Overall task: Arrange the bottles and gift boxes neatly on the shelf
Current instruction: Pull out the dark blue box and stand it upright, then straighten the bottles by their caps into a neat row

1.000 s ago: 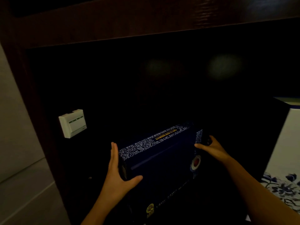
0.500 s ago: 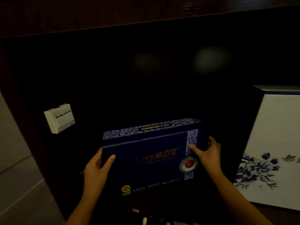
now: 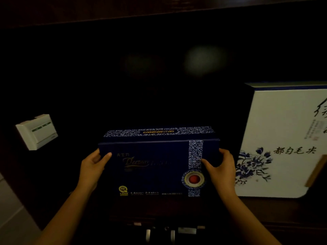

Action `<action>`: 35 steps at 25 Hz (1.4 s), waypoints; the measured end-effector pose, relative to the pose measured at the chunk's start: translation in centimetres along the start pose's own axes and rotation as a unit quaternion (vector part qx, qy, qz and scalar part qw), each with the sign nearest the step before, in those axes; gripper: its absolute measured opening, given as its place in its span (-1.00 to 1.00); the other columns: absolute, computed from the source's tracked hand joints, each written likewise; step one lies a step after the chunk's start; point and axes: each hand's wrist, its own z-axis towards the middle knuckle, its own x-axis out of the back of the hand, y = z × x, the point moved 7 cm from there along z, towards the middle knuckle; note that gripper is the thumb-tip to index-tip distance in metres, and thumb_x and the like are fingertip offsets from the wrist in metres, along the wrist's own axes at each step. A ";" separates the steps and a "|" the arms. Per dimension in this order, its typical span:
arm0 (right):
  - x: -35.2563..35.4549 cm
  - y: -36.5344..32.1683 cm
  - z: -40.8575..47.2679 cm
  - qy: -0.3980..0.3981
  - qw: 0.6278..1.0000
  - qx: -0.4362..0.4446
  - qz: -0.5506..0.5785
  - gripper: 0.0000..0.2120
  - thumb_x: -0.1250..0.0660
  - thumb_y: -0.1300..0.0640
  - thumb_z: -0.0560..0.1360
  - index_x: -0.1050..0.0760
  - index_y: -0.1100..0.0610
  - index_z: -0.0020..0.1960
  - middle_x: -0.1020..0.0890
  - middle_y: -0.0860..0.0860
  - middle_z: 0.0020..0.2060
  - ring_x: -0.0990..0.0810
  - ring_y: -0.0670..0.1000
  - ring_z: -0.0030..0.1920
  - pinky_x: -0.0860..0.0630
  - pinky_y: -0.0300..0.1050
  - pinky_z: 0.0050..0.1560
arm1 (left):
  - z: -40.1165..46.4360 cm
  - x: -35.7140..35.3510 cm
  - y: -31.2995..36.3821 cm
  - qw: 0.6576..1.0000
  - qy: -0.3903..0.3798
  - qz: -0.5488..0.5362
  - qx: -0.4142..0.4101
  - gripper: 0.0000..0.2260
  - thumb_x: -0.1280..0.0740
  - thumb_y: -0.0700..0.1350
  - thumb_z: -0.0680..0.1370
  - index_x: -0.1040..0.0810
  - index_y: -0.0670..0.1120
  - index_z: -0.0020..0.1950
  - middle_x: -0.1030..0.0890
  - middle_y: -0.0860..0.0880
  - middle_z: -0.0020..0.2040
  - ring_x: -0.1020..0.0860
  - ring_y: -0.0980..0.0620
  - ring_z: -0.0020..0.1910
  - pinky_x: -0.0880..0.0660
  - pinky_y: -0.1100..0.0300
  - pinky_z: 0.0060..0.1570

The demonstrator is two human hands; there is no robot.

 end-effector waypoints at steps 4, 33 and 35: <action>0.1 0.6 -0.5 0.004 0.999 -0.032 0.023 -0.47 -0.49 0.13 0.34 -0.36 0.17 0.23 -0.58 0.18 0.12 -0.55 0.16 0.11 -0.50 0.00 0.04 | -0.2 -0.2 -0.1 1.000 -0.010 -0.011 -0.014 -0.73 -0.34 -0.21 0.49 -0.52 0.16 0.05 -0.58 0.19 -0.05 -0.53 0.34 -0.13 -0.44 0.31 -0.19; 3.0 0.4 0.2 -0.171 0.984 -0.007 -0.044 -0.56 -0.40 0.07 0.43 -0.39 0.15 0.24 -0.56 0.12 0.16 -0.53 0.08 0.15 -0.50 -0.05 0.17 | -4.8 -3.4 -0.5 0.982 0.143 0.125 0.006 -0.35 -0.42 -0.12 0.43 -0.21 -0.06 0.45 -0.36 -0.22 0.41 -0.37 -0.23 0.35 -0.36 -0.16 0.31; 4.4 0.2 -0.2 -0.205 0.976 0.015 -0.074 -0.55 -0.39 0.03 0.43 -0.37 0.12 0.26 -0.55 0.10 0.16 -0.53 0.06 0.14 -0.49 -0.03 0.17 | -6.9 -5.7 1.0 0.985 0.113 0.126 0.021 -0.24 -0.43 -0.10 0.43 -0.07 -0.04 0.50 -0.21 -0.19 0.50 -0.23 -0.21 0.45 -0.27 -0.17 0.39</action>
